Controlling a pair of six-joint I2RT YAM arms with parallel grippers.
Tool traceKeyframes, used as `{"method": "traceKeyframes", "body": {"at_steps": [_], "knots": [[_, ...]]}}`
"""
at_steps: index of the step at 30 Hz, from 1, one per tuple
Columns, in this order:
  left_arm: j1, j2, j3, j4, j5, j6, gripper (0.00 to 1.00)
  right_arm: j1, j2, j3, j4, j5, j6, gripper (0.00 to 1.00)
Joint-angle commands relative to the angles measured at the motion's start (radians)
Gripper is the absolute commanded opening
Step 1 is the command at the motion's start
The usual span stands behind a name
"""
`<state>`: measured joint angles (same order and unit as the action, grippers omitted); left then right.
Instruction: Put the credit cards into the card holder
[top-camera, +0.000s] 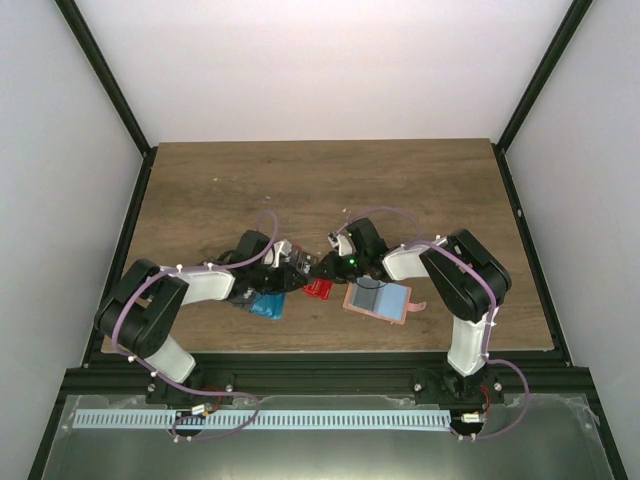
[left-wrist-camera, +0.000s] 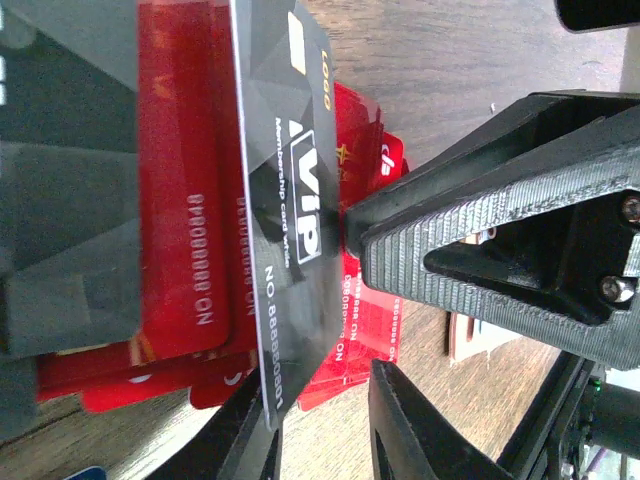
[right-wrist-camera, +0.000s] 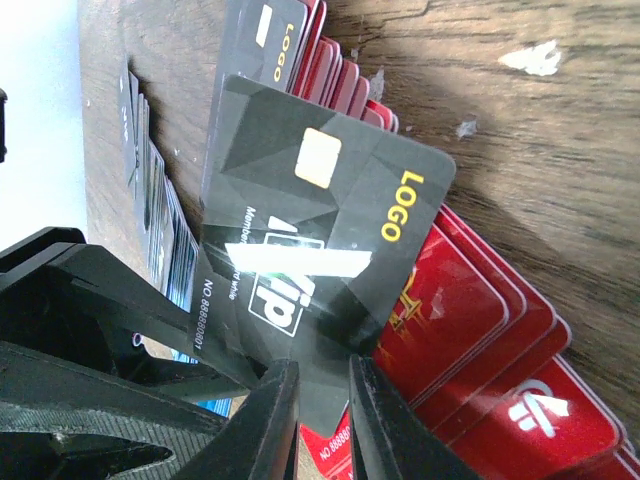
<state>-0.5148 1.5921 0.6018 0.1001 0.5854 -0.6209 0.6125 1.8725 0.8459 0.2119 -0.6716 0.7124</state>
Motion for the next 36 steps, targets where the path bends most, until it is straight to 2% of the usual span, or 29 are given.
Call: {"method": "traceKeyframes", "body": {"at_steps": [1, 14, 17, 20, 26, 32, 36], "knots": [[0.004, -0.006, 0.022, 0.035, 0.007, -0.003, 0.25, 0.010, -0.009, -0.028, -0.030, 0.010, 0.002, 0.17], [0.004, 0.023, 0.040, 0.046, 0.008, 0.006, 0.20, 0.009, -0.009, -0.031, -0.029, 0.009, 0.003, 0.17], [0.004, 0.034, 0.041, 0.065, 0.014, 0.012, 0.15, 0.009, -0.006, -0.028, -0.031, 0.008, 0.001, 0.17], [0.003, 0.050, 0.048, 0.074, 0.023, 0.023, 0.05, 0.009, -0.005, -0.030, -0.031, 0.007, 0.000, 0.17], [0.003, 0.062, 0.046, 0.079, 0.016, 0.045, 0.04, 0.009, -0.017, -0.035, -0.032, 0.013, -0.001, 0.17], [0.002, 0.020, 0.042, 0.084, 0.020, 0.054, 0.04, 0.008, -0.128, -0.041, -0.065, 0.062, -0.021, 0.18], [0.003, -0.036, 0.049, 0.079, 0.036, 0.054, 0.04, -0.004, -0.242, -0.055, -0.100, 0.096, -0.049, 0.28]]}}
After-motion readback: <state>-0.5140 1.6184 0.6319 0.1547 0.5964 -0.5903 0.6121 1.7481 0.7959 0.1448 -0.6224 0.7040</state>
